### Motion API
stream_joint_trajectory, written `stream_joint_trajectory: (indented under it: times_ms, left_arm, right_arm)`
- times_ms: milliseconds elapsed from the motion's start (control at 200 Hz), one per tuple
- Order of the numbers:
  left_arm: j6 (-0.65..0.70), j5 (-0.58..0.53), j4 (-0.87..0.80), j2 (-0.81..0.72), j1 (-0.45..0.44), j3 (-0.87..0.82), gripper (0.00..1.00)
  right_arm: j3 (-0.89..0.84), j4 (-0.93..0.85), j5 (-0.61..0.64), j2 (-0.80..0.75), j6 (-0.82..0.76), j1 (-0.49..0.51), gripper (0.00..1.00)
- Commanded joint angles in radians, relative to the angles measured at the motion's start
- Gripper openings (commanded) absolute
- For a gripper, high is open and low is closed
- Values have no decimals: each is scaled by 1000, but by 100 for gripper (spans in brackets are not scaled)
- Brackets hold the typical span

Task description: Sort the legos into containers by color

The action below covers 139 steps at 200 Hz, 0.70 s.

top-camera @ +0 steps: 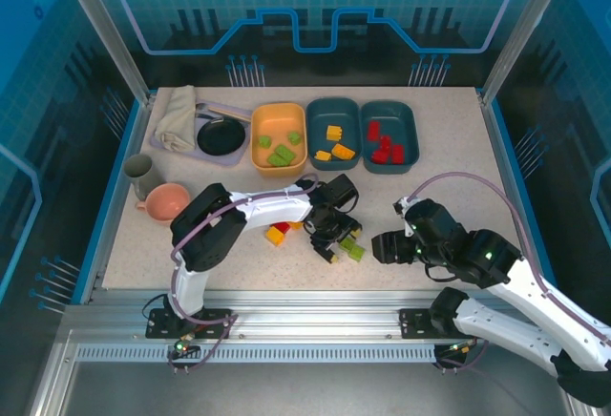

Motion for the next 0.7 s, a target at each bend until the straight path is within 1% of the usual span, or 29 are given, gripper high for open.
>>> stream_joint_trajectory:
  times_ms: [0,110,240,465,580,690]
  left_arm:
    - [-34,-32,12,37,-6,41,71]
    - [-43,-37,13,55,-5,44,62]
    - [-47,-42,31,67,-5,43,57]
    - [-17,-81,11,40,-4,44,42]
    - [20,-122,-25,-7,12,36,37]
    - [72,-161,-65,-73,50,33,36]
  right_arm:
    - [-9,-12,7,-3,12,13,72]
    - [-7,-6,5,4,11,12,72]
    - [-7,-4,7,9,11,12,72]
    - [-15,1,4,9,9,12,72]
    - [-16,21,-6,15,-2,12,72]
    - [-11,61,-27,30,-18,10,72]
